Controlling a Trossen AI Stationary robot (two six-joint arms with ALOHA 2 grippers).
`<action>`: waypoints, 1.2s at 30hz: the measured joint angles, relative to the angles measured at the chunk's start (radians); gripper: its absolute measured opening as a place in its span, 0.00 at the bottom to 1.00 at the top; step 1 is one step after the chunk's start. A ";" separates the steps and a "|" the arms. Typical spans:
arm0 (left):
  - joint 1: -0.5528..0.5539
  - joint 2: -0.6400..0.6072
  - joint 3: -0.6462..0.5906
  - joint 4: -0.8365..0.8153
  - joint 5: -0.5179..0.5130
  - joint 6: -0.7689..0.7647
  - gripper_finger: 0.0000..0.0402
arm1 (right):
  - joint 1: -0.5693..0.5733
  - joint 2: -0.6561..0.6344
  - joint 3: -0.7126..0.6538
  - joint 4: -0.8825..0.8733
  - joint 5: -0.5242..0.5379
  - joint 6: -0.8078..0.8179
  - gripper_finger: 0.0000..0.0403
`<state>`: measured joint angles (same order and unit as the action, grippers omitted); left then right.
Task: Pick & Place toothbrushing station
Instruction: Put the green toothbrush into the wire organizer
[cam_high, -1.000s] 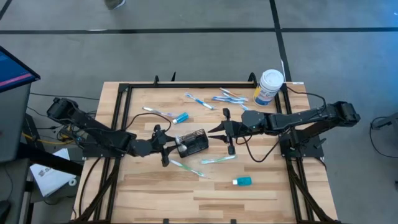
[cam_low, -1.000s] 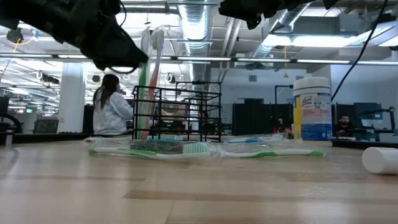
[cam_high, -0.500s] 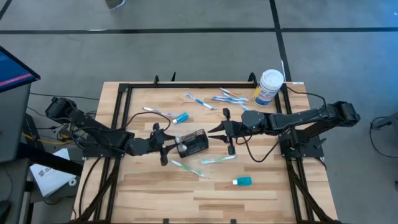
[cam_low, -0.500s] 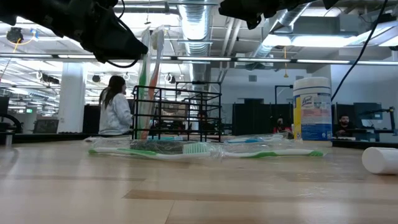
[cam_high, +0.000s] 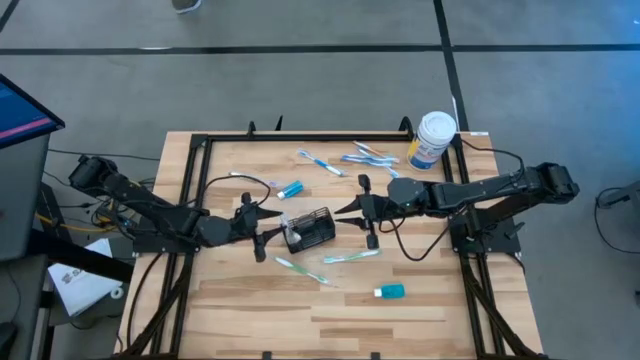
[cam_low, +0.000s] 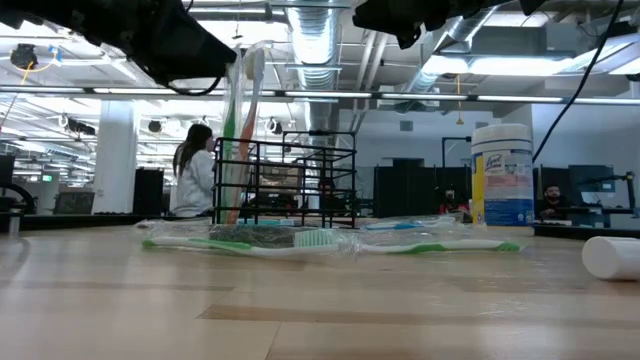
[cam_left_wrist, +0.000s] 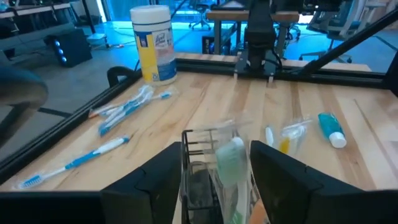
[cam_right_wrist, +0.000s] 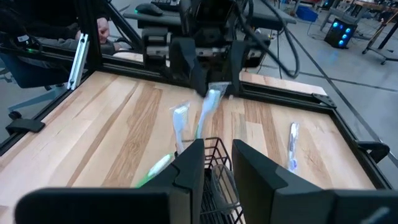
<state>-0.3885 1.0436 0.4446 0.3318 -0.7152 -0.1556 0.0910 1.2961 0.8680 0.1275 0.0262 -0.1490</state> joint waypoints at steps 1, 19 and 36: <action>0.000 -0.009 0.000 -0.001 0.000 0.001 0.47 | 0.000 0.000 0.000 -0.005 0.000 0.000 0.18; 0.000 -0.102 0.000 0.000 0.015 0.002 0.45 | 0.063 0.000 0.000 -0.284 -0.002 0.087 0.18; -0.042 -0.102 0.000 0.023 0.014 0.002 0.44 | 0.145 0.000 -0.121 -0.382 -0.002 0.157 0.18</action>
<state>-0.4306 0.9421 0.4446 0.3550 -0.7013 -0.1535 0.2363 1.2961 0.7474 -0.2541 0.0242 0.0080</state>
